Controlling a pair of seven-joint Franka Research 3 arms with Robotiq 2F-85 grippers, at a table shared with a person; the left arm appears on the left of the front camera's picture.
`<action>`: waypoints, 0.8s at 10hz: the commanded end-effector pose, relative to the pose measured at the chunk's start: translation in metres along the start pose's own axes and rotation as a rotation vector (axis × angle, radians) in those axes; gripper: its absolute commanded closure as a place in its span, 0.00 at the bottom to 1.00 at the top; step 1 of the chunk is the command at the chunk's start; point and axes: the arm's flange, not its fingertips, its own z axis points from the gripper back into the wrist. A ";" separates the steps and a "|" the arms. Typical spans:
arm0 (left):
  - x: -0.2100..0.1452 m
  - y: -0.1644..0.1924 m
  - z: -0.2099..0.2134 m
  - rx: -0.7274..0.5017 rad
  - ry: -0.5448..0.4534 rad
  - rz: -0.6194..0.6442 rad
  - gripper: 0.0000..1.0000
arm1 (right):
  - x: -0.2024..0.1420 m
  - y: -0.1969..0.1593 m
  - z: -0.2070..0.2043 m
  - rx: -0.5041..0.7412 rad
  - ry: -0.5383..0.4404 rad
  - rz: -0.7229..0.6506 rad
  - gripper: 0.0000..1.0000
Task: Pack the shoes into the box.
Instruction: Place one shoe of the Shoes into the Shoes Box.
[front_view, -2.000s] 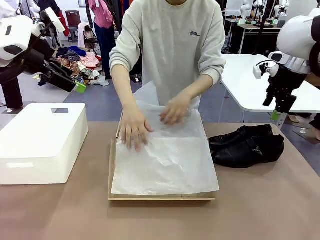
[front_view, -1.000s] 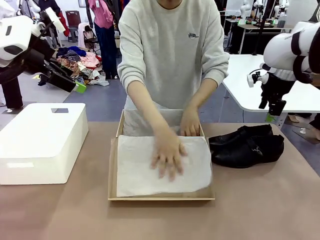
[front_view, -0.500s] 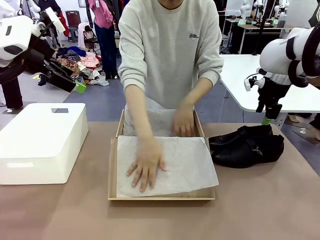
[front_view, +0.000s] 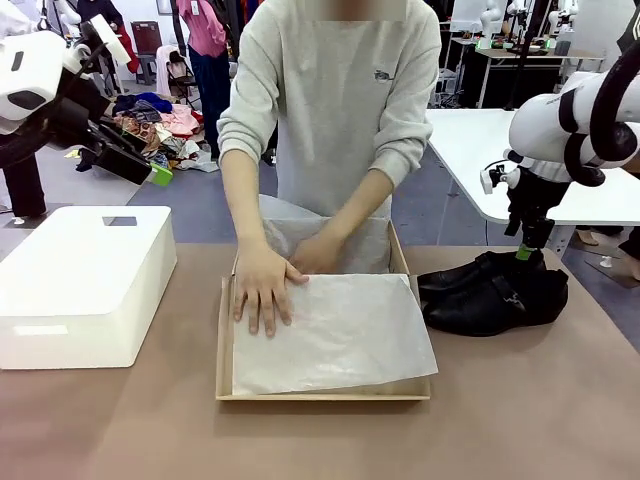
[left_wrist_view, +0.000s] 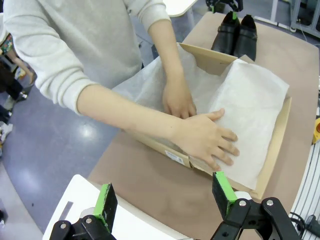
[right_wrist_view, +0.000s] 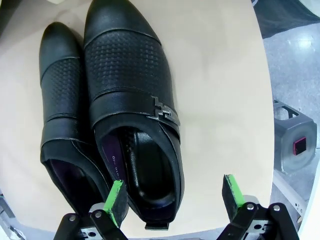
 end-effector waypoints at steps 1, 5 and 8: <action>0.000 0.001 -0.002 0.001 -0.014 -0.005 0.00 | 0.003 -0.010 0.000 -0.012 0.012 -0.019 0.00; 0.000 0.001 -0.002 0.001 -0.014 -0.005 0.00 | 0.003 -0.018 -0.012 0.001 0.013 -0.013 0.00; 0.000 0.001 -0.002 0.001 -0.014 -0.005 0.00 | 0.003 -0.025 -0.018 0.021 0.018 -0.018 0.00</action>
